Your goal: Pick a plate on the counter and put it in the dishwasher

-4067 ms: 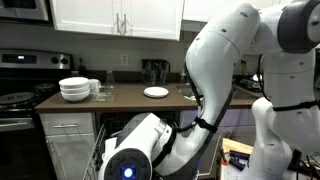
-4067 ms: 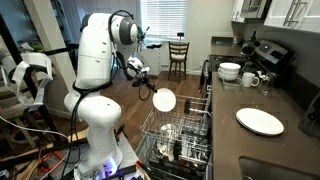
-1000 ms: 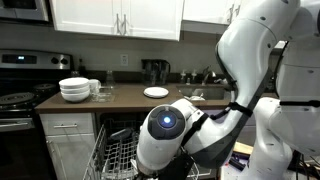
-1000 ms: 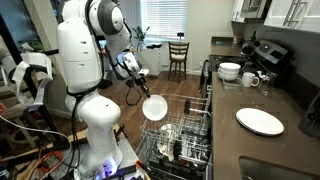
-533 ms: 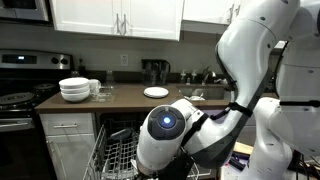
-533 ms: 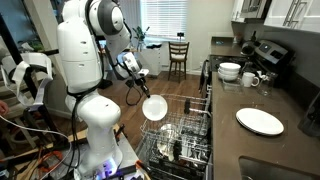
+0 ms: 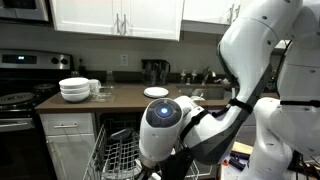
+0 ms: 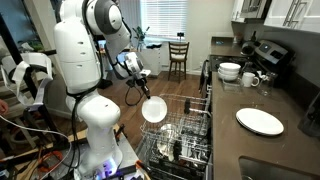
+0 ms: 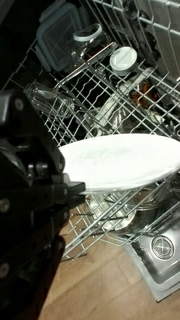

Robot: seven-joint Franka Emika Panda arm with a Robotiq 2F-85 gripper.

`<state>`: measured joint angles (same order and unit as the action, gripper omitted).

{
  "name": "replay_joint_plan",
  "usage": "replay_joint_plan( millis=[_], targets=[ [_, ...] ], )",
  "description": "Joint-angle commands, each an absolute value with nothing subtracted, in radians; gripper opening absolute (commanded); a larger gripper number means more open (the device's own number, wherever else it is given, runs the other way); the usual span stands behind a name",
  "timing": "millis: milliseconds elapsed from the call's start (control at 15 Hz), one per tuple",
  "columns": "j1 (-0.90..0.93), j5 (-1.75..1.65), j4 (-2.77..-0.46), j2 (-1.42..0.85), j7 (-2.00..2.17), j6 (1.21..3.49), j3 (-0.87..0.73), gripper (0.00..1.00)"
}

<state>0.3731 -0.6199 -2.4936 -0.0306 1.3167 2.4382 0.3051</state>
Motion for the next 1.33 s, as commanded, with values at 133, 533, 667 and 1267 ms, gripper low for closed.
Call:
replay_joint_plan(
  millis=[133, 533, 667, 1267],
  targets=[
    [0.335, -0.412, -2.587, 0.146, 1.022, 2.410, 0.297, 0.02],
    [0.342, -0.280, -2.621, 0.250, 0.623, 2.398, 0.223, 0.02],
    [0.373, -0.255, -2.617, 0.257, 0.483, 2.400, 0.183, 0.02],
    [0.351, -0.045, -2.606, 0.261, 0.020, 2.474, 0.201, 0.02]
  ],
)
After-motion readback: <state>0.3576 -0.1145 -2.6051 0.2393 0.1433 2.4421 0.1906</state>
